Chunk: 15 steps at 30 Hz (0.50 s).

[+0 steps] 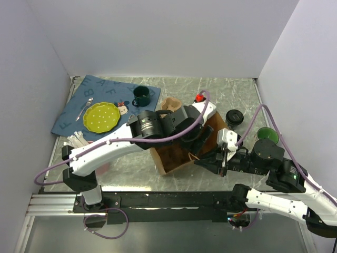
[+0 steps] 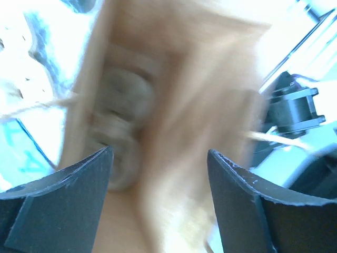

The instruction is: Pack the takeout coffee

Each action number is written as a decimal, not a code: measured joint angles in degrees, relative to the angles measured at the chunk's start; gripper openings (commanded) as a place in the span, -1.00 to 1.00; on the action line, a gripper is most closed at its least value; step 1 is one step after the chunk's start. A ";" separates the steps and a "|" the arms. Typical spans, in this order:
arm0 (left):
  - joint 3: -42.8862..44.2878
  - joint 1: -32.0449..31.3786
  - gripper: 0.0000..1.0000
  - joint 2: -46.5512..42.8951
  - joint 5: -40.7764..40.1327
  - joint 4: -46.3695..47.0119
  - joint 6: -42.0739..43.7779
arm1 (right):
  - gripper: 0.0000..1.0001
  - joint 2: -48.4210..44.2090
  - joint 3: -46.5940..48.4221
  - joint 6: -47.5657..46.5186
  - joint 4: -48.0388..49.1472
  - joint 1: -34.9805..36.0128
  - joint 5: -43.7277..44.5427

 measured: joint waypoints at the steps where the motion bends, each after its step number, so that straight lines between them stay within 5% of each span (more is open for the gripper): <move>1: 0.31 0.00 0.61 -0.26 -0.04 -0.31 -1.33 | -0.36 -0.07 0.04 1.09 -0.07 0.02 0.94; 9: -7.28 0.00 0.66 -9.51 0.83 2.82 -11.10 | -0.60 0.00 2.29 6.58 -1.27 0.02 6.12; 15: -13.20 0.00 0.65 -16.68 1.62 5.44 -15.06 | -0.27 0.15 2.82 10.71 -1.84 0.02 10.60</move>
